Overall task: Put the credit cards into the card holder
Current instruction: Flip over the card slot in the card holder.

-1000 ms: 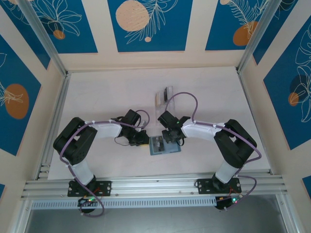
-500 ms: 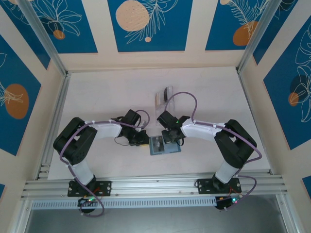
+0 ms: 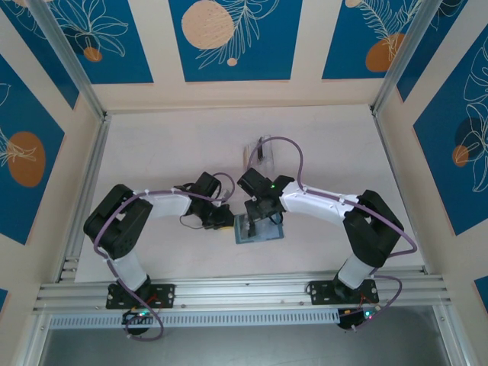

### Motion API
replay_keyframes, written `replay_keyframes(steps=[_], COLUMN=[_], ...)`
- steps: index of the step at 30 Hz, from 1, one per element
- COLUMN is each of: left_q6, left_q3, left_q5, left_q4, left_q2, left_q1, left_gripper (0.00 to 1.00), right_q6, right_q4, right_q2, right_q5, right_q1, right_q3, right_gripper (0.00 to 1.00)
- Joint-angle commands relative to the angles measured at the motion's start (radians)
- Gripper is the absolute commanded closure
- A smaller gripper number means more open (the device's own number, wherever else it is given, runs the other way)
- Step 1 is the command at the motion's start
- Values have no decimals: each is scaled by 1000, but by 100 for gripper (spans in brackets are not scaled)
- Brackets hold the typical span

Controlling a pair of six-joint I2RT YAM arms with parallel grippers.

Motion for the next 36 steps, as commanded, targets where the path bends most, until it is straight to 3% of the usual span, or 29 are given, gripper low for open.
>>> replay_keyframes(steps=[1, 5, 13, 19, 24, 36], left_q6=[-8, -8, -8, -3, -6, -3], left_q3=[-32, -35, -32, -29, -29, -26], left_q5=[-6, -5, -5, -9, -8, -7], left_q4=[91, 94, 97, 88, 89, 93], left_q2=[74, 76, 86, 78, 77, 90], left_q1=[-60, -59, -59, -59, -59, -59], left_gripper=[88, 88, 88, 88, 87, 88], right_q6=[-1, 11, 24, 25, 38, 124], right_q4=[-55, -99, -76, -58, -62, -100], right_q2=[22, 30, 19, 15, 23, -35], right_q5=[-10, 19, -63, -102, -121, -186], right_q1=[10, 10, 9, -1, -1, -1], right_q3=[32, 43, 9, -6, -9, -77], right_gripper=[100, 95, 71, 63, 56, 54])
